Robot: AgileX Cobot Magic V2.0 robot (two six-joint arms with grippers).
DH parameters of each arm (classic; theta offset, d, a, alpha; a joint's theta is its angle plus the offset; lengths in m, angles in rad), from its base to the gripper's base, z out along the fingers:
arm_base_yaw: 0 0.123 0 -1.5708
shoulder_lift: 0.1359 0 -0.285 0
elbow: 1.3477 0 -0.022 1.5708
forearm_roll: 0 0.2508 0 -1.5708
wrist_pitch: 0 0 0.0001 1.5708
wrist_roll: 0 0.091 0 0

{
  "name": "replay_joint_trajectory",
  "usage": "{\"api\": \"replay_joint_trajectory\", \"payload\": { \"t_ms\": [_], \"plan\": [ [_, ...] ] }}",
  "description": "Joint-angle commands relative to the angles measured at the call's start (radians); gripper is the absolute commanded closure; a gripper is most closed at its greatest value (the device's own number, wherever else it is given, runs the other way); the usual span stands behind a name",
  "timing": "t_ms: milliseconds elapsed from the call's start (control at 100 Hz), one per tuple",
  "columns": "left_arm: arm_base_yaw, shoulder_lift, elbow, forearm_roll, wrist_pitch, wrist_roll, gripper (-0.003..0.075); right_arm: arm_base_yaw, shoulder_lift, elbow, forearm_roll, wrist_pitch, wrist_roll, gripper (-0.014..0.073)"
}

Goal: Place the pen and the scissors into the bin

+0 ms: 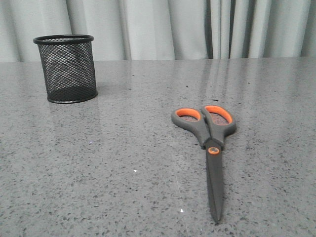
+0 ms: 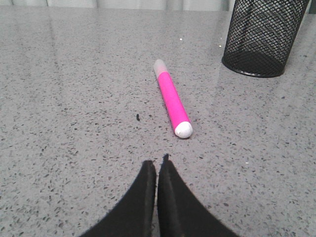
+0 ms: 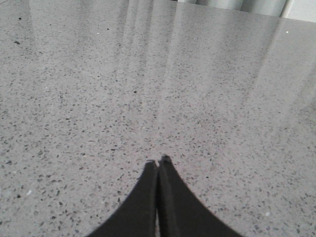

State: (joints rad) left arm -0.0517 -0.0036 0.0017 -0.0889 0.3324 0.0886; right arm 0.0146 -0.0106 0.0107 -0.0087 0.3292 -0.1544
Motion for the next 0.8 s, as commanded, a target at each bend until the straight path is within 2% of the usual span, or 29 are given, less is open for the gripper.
{"api": "replay_joint_trajectory", "payload": {
  "t_ms": [0, 700, 790],
  "plan": [
    [0.002, -0.032, 0.044, -0.012, -0.05, -0.001, 0.0739, -0.006, -0.02, 0.015, 0.0, -0.036, -0.01, 0.0652],
    [0.002, -0.032, 0.044, -0.012, -0.05, -0.001, 0.0739, -0.006, -0.02, 0.015, 0.0, -0.036, -0.01, 0.0652],
    [0.002, -0.032, 0.044, 0.003, -0.052, 0.001, 0.0739, -0.006, -0.02, 0.015, 0.0, -0.075, -0.01, 0.0652]
  ]
}}
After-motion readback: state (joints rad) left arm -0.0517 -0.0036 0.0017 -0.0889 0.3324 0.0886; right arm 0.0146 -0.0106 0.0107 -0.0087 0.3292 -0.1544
